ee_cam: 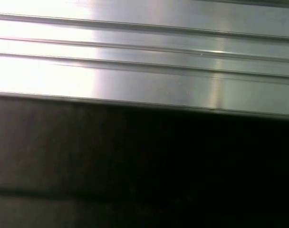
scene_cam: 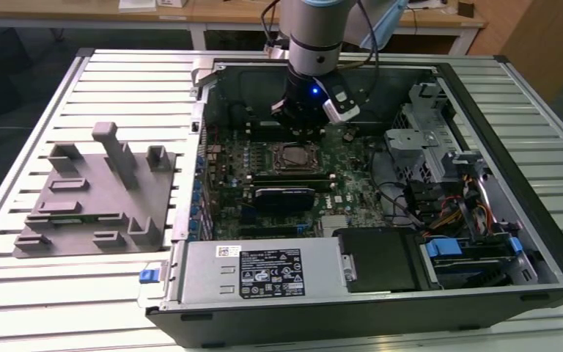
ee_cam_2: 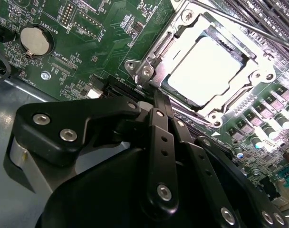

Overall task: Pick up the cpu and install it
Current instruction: 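Close the cpu cover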

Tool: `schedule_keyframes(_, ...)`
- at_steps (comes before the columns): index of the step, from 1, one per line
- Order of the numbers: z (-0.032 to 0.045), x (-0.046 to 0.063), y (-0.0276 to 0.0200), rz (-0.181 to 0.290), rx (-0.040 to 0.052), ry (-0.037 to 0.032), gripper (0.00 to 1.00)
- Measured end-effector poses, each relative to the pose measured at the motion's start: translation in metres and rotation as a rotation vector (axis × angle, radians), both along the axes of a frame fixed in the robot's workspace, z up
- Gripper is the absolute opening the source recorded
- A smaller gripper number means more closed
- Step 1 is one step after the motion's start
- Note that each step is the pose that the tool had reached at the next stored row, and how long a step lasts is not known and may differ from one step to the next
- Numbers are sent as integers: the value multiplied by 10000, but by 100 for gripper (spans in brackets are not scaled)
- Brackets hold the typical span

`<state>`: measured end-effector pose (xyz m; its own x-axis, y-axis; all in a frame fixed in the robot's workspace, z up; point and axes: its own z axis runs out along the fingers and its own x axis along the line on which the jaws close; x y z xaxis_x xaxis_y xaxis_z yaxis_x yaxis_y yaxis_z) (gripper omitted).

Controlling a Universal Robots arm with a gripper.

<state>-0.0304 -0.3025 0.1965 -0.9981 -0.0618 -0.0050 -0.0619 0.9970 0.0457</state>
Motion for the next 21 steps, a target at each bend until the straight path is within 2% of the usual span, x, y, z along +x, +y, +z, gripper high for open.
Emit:
schedule_keyframes(10, 30, 0, 1, 0, 1, -2, 11)
schedule_keyframes(12, 30, 0, 0, 0, -49, -1, 11)
schedule_keyframes(17, 16, 0, 0, 0, -249, 0, 11)
schedule_keyframes(21, 2, 0, 0, 0, -304, 3, 11)
